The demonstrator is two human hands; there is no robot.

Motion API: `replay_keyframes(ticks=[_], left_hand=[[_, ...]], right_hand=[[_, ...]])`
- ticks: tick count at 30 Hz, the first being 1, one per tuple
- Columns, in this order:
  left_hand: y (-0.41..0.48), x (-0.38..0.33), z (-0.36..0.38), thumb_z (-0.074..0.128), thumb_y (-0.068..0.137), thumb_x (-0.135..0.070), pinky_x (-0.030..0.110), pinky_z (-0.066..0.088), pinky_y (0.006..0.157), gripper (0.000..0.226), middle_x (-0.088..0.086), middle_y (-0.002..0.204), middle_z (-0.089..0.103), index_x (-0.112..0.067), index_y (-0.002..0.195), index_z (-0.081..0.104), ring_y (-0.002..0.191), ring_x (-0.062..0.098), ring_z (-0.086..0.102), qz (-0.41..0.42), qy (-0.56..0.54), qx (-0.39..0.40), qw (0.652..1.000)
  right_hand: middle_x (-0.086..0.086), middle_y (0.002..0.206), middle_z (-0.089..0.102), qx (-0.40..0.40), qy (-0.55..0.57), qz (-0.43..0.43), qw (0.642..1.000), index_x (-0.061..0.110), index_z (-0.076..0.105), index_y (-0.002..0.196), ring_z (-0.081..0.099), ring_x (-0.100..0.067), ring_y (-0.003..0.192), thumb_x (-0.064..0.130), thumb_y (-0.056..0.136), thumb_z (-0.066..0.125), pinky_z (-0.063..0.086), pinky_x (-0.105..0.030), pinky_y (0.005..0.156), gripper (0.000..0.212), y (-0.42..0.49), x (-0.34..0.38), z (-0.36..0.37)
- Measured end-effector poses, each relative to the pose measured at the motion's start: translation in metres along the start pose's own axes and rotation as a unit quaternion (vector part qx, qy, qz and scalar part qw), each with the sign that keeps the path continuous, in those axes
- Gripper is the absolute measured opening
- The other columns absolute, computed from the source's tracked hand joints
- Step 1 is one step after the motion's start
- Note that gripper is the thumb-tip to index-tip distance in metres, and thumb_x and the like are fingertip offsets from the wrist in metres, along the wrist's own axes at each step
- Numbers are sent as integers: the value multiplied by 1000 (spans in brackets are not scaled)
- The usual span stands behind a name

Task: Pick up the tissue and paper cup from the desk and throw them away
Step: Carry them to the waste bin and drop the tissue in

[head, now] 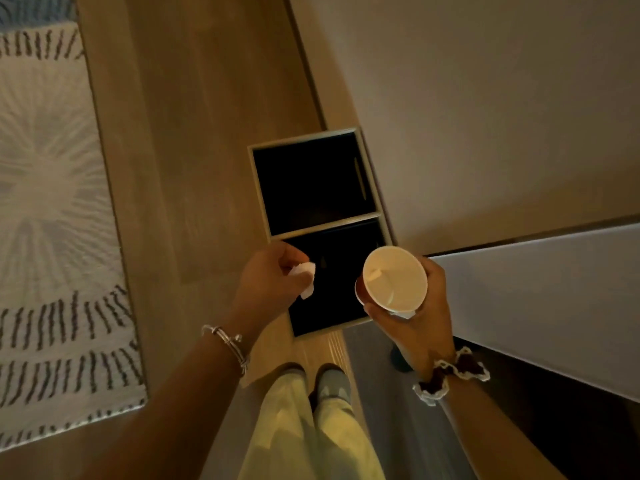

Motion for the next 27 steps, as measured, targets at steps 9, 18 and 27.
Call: replay_keyframes(ticks=[9, 18, 27], left_hand=[[21, 77, 17, 71, 72, -25, 29, 44, 77, 41, -11, 98, 52, -22, 108, 52, 89, 9, 53, -64, 9, -19, 998], [6, 87, -9, 53, 82, 2, 24, 44, 54, 23, 0, 73, 57, -7, 104, 53, 62, 12, 53, -112, -111, -84, 984], [-4, 85, -13, 51, 82, 5, 29, 41, 64, 24, 7, 77, 59, -5, 103, 52, 73, 20, 53, -104, -150, -82, 980]], right_hand=[[22, 112, 46, -11, -3, 5, 1000, 42, 36, 109, 52, -8, 103, 43, 51, 80, 46, -9, 79, 73, 21, -59, 19], [24, 108, 44, -19, -25, 17, 999, 35, 34, 111, 52, -7, 99, 14, 56, 84, 44, -16, 80, 78, 26, -76, 25], [11, 116, 43, 25, -5, 81, 996, 35, 32, 117, 45, -15, 112, 5, 53, 84, 43, -37, 97, 89, 27, -91, 42]])
Point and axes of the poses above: each hand's wrist, its own y-axis towards the middle knuckle, its own z-axis out of the palm, x = y × z, the point moved 8 cm from there along y, towards the middle knuckle
